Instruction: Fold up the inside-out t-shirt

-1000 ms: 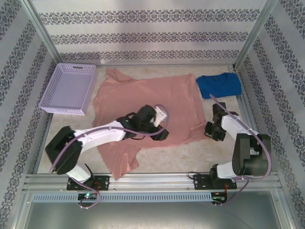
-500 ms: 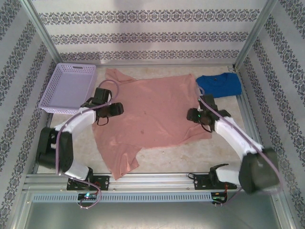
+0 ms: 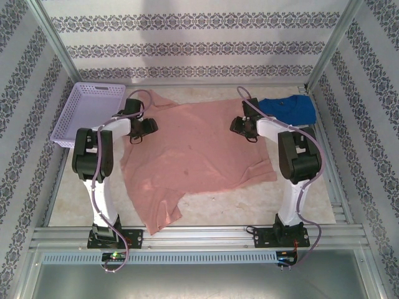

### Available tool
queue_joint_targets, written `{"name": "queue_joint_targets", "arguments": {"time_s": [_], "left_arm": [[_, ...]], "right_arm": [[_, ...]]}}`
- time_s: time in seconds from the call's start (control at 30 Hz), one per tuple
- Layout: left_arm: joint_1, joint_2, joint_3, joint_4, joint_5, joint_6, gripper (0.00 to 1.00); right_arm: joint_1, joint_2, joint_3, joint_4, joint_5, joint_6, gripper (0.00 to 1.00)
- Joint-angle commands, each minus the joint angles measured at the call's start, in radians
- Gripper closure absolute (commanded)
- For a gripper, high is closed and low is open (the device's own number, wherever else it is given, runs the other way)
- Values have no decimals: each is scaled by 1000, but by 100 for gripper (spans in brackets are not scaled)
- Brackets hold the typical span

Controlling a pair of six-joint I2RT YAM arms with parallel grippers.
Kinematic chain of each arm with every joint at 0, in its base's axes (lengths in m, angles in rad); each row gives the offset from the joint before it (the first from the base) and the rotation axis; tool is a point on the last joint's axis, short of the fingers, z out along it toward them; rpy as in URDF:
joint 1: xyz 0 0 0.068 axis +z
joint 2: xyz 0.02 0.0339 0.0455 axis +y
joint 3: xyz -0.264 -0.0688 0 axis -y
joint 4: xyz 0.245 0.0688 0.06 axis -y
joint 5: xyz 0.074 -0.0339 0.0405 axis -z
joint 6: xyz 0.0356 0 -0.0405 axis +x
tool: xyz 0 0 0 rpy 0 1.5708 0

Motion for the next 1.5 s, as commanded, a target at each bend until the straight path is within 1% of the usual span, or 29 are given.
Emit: {"name": "queue_joint_targets", "arguments": {"time_s": [0.0,0.3,0.47,0.7,0.83,0.93,0.97,1.03,1.13,1.23,1.3,1.37,1.47], "left_arm": [[7,44,57,-60,-3,13,34],[10,187,254,-170,-3,57,33],[15,251,356,-219,5,70,33],[20,355,552,-300,47,81,33],[20,369,668,-355,56,93,32],[20,308,677,-359,58,96,30],[18,256,645,-340,64,90,30],[17,138,523,-267,79,68,29],[8,-83,247,-125,105,18,28],[6,-317,-58,-56,67,-24,28],[6,-473,-242,-91,5,-31,29],[6,-613,-391,-152,-36,-44,30],[5,-809,-597,-296,-65,-83,31]], "right_arm": [[-30,54,57,-47,-13,49,52],[-49,149,226,-161,-8,60,53],[-46,216,317,-188,-22,62,53],[-61,311,490,-245,-40,-13,53],[-69,306,571,-312,-76,-87,51],[-62,198,493,-303,-87,-137,50],[-58,141,438,-285,-93,-147,50],[-42,31,320,-256,-115,-165,49],[19,-123,162,-253,-132,-200,48],[133,-262,8,-223,-186,-219,48],[231,-351,-109,-162,-251,-210,48],[341,-417,-210,-83,-317,-176,48],[533,-453,-331,73,-390,-101,48]]}}
